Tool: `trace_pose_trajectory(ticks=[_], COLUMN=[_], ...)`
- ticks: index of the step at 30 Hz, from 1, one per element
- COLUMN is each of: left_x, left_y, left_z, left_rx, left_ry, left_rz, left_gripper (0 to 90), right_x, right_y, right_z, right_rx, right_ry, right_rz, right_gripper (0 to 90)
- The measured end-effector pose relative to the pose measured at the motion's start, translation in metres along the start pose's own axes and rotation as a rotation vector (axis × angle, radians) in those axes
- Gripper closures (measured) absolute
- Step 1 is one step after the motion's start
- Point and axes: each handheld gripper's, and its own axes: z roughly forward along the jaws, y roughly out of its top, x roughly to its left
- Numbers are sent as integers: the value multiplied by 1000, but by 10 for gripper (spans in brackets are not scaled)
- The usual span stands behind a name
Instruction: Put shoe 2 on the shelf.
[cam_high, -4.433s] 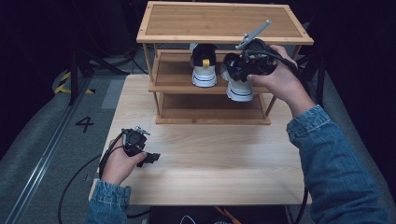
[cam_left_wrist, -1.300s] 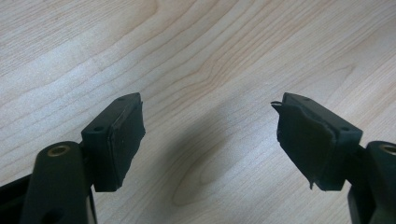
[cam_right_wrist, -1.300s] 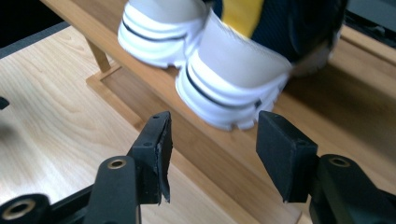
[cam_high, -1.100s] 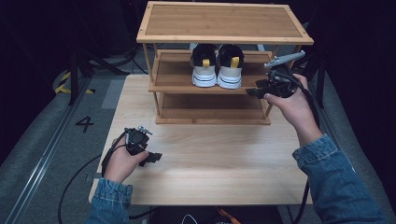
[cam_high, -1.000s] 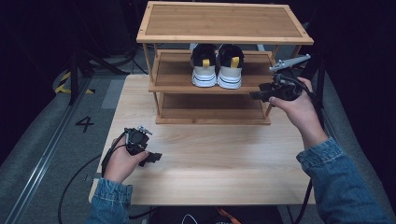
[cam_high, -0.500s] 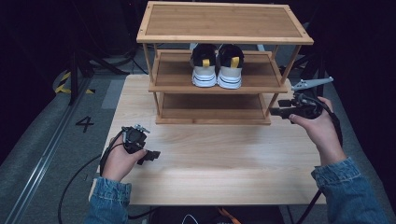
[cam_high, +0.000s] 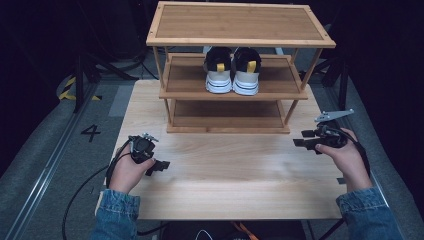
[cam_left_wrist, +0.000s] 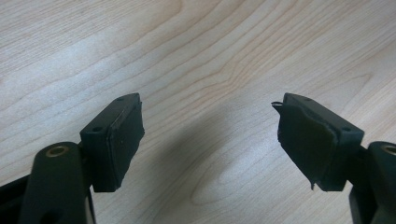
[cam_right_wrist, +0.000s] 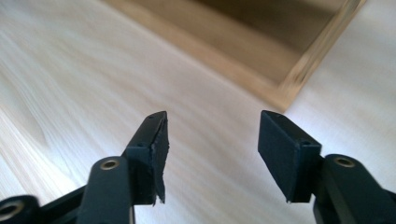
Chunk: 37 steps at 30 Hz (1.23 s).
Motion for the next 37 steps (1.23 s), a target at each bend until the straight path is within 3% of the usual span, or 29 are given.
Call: trace_pose_trajectory(ticks=[2,8,14,18,26,37], left_x=[-1,-3,-7,-9,-10,-11], left_y=[0,1,3,3,5,5], left_z=[1,3,6,8,11,11], left_rx=[1,12,13,23,24,30], left_ry=[2,-8,-16,-20,-20,-23], left_rz=[-2,22,32,43,47,51], left_gripper=[232,228,225,225,224,224], right_x=[0,0,2,2,7,9], right_y=[-8,-32,-47,-49,-56,-56], right_z=[6,26,43,53,68,69], right_rx=[14,-14,-17,16,-24,-36], right_ry=[11,64,81,73,55,46], right_rz=[5,31,-13,-37,-48,-48], right_gripper=[465,462,460,441,448,447])
